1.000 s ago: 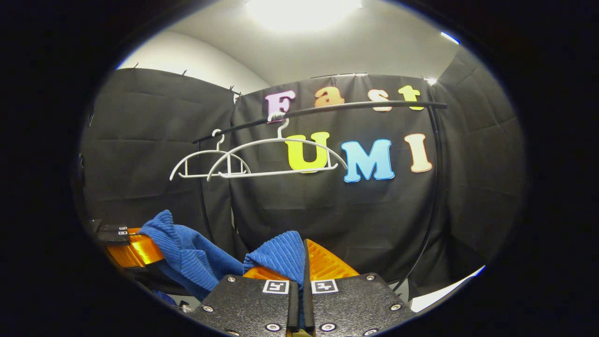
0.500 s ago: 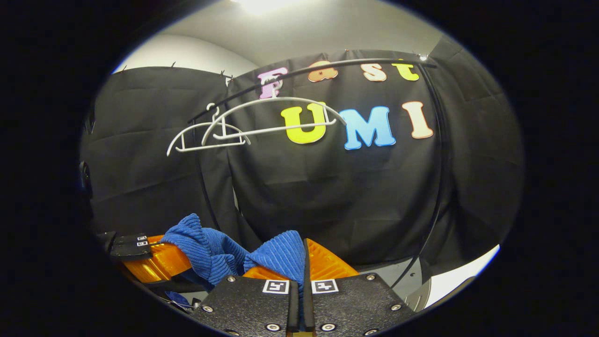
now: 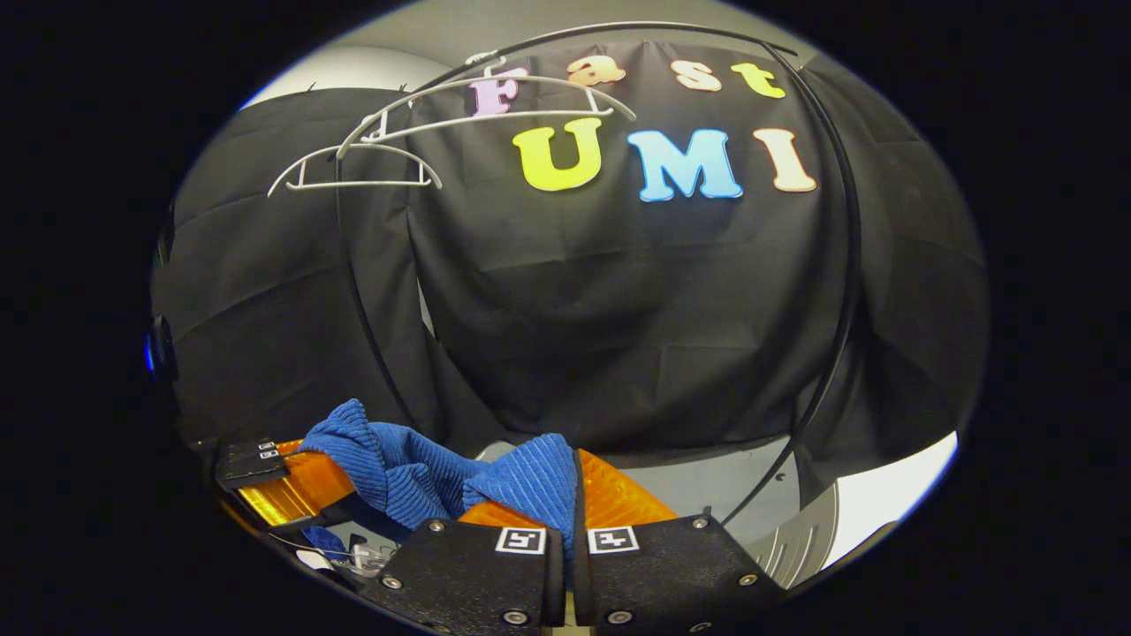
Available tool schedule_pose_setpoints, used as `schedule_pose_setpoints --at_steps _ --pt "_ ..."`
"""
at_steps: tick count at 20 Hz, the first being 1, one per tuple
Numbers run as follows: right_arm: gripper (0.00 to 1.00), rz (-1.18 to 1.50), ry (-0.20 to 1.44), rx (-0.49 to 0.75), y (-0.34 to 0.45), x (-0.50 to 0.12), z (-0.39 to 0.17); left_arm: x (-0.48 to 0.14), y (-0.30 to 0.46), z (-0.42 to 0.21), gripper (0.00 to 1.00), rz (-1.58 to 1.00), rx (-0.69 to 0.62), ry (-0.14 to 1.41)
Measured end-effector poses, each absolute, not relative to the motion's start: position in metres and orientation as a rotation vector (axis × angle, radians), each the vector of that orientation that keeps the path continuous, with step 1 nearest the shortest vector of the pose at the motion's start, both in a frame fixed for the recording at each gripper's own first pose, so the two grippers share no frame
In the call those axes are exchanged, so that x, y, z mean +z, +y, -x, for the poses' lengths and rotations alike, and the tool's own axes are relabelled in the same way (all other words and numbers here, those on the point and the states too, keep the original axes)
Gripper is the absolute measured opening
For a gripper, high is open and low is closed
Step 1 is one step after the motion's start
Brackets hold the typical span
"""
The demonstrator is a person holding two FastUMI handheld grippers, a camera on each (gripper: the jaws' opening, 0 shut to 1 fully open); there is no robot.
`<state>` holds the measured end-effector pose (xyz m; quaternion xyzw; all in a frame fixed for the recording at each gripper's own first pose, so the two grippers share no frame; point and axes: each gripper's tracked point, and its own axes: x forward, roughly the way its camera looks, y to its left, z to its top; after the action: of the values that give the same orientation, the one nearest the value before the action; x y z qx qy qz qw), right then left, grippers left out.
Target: Grasp the clothes on the hanger with both hands and then place them into the laundry hamper below.
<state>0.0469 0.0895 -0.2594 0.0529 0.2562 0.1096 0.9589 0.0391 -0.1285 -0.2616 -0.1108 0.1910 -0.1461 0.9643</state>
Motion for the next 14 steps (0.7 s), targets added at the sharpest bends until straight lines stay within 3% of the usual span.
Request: schedule_pose_setpoints --at_steps 14 --pt "0.08 -0.066 0.857 0.178 0.09 -0.405 -0.009 -0.422 -0.122 0.002 0.04 0.141 -0.249 0.755"
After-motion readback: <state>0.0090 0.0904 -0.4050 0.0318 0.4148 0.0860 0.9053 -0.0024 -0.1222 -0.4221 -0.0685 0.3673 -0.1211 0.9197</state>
